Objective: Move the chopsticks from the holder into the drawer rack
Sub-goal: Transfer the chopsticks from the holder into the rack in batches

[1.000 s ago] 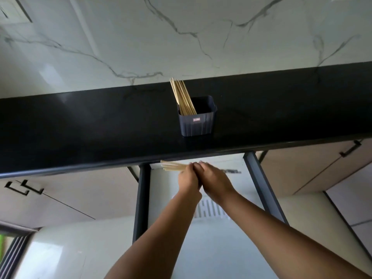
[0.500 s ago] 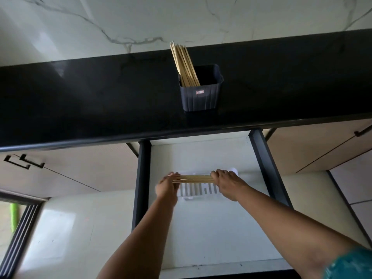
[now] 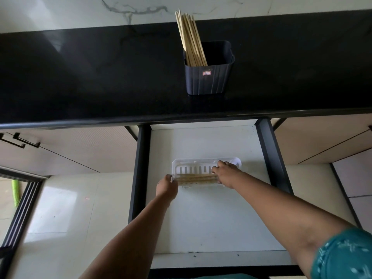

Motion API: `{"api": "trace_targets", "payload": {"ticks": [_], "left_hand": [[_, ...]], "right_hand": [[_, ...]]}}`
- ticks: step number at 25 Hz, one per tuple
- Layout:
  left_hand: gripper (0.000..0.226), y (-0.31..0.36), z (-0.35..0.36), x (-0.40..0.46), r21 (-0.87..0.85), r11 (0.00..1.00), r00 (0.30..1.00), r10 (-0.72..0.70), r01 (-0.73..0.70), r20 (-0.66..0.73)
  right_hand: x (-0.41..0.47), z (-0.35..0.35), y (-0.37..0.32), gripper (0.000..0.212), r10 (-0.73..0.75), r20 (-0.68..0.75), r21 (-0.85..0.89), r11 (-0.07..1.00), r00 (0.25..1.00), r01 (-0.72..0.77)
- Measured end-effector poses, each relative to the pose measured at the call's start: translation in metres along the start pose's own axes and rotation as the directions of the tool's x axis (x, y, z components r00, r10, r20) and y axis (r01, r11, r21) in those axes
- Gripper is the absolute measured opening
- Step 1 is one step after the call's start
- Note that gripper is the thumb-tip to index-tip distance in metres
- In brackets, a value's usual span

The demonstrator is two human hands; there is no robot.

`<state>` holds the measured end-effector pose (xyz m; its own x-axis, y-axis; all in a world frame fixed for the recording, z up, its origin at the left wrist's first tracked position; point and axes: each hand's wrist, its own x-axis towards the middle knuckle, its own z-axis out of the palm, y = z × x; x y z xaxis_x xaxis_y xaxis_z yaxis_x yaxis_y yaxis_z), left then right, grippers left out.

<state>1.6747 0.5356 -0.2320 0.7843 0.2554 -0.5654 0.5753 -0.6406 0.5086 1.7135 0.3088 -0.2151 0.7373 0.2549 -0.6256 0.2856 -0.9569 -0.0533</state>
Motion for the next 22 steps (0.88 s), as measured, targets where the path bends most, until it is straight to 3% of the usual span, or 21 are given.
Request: {"api": "trace_targets", "payload": {"ticks": [4, 7, 9, 11, 12, 13, 14, 15, 16, 17, 19, 20, 22], "left_hand": [[0.027, 0.0, 0.001, 0.008, -0.046, 0.999, 1.0, -0.01, 0.011, 0.024], [0.031, 0.002, 0.0, 0.008, -0.138, 0.99, 0.999, -0.036, 0.038, 0.017], [0.034, 0.002, -0.001, 0.007, -0.198, 0.978, 0.998, -0.063, 0.067, 0.03], [0.043, 0.002, -0.004, 0.003, -0.082, 0.996, 0.999, 0.023, -0.026, -0.032], [0.044, 0.001, -0.007, 0.001, 0.108, 0.976, 0.97, 0.201, -0.187, -0.136], [0.04, 0.002, -0.01, -0.001, 0.342, 0.855, 0.854, 0.474, -0.389, -0.213], [0.035, 0.002, -0.01, -0.002, 0.514, 0.638, 0.658, 0.733, -0.574, -0.175], [0.033, 0.004, -0.006, -0.002, 0.576, 0.409, 0.47, 0.881, -0.707, -0.048], [0.04, 0.007, -0.002, -0.004, 0.554, 0.286, 0.404, 0.909, -0.782, 0.1], [0.055, 0.011, 0.004, -0.008, 0.52, 0.295, 0.471, 0.847, -0.802, 0.246], [0.074, 0.014, 0.017, -0.008, 0.576, 0.418, 0.696, 0.575, -0.702, 0.43], [0.073, 0.015, 0.022, -0.005, 0.63, 0.424, 0.751, 0.483, -0.651, 0.451], [0.065, 0.016, 0.028, -0.001, 0.679, 0.419, 0.791, 0.423, -0.603, 0.442]], "right_hand": [[0.005, 0.01, 0.003, 0.037, 0.059, -0.012, 0.239, 0.97, 0.998, -0.054], [0.004, 0.022, 0.003, 0.026, 0.105, -0.024, 0.324, 0.942, 0.994, -0.092], [0.004, 0.021, 0.004, 0.032, 0.103, -0.06, 0.369, 0.926, 0.993, -0.074], [0.007, 0.016, 0.001, 0.041, 0.086, -0.113, 0.397, 0.917, 0.99, -0.034], [0.009, 0.013, -0.003, 0.04, 0.081, -0.127, 0.406, 0.914, 0.989, -0.023], [0.01, 0.012, -0.008, 0.037, 0.075, -0.117, 0.407, 0.913, 0.99, -0.021], [0.011, 0.013, -0.013, 0.035, 0.066, -0.094, 0.393, 0.919, 0.993, -0.023], [0.011, 0.016, -0.017, 0.034, 0.054, -0.068, 0.371, 0.928, 0.996, -0.025], [0.01, 0.02, -0.02, 0.035, 0.045, -0.051, 0.36, 0.933, 0.998, -0.023], [0.008, 0.023, -0.022, 0.037, 0.04, -0.045, 0.362, 0.932, 0.998, -0.021], [0.003, 0.027, -0.021, 0.037, 0.056, -0.058, 0.375, 0.927, 0.997, -0.03], [0.001, 0.028, -0.02, 0.036, 0.081, -0.078, 0.363, 0.93, 0.994, -0.047], [-0.002, 0.031, -0.015, 0.037, 0.161, -0.132, 0.312, 0.943, 0.978, -0.113]]}}
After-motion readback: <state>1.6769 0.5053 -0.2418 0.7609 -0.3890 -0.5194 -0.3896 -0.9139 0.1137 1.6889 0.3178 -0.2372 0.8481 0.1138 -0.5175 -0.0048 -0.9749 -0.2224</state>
